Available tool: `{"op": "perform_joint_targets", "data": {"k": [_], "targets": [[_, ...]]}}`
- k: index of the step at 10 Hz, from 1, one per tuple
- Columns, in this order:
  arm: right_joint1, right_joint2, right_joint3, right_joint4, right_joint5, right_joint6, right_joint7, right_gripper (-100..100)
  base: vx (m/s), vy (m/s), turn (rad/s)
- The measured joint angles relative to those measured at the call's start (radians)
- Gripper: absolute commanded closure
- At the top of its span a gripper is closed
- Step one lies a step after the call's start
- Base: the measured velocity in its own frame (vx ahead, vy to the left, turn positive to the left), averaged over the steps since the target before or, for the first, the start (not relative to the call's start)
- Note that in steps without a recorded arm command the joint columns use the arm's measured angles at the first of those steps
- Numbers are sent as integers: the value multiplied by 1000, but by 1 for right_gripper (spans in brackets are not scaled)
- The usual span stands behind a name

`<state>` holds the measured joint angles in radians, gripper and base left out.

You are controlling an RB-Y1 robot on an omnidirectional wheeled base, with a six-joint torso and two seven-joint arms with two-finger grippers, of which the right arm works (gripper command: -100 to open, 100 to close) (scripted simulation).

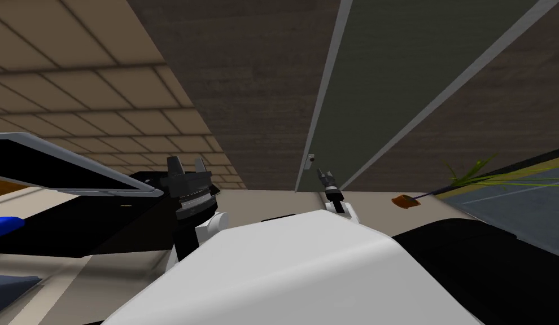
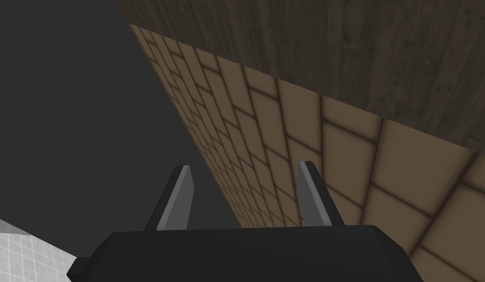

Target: Pull the door open

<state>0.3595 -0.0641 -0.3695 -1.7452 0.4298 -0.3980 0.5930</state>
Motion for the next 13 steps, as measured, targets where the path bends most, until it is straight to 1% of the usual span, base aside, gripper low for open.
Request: {"op": "perform_joint_targets", "data": {"k": [1,3,4,5,6,7,8,9,11,12,13], "targets": [[-6,0,-13,23,10,-3,19,-100,53,-76,150],[-11,7,-32,51,33,-2,56,-100,61,-74,134],[-21,9,-43,74,44,-2,76,-100,67,-69,128],[-20,14,-52,85,54,-2,94,-100,82,-93,252],[-25,22,-65,106,70,-1,118,-100,64,-105,177],[-31,22,-75,122,82,3,138,-100,58,-115,178],[-28,32,-86,135,96,3,161,-100,62,-107,108],[-26,32,-97,151,105,0,177,-100,62,-88,143],[-38,43,-123,195,127,-6,218,-100,56,-96,144],[-44,49,-133,212,138,-7,237,-100,19,-45,31],[-44,49,-134,214,139,-7,241,-100,101,-57,-1]]}}
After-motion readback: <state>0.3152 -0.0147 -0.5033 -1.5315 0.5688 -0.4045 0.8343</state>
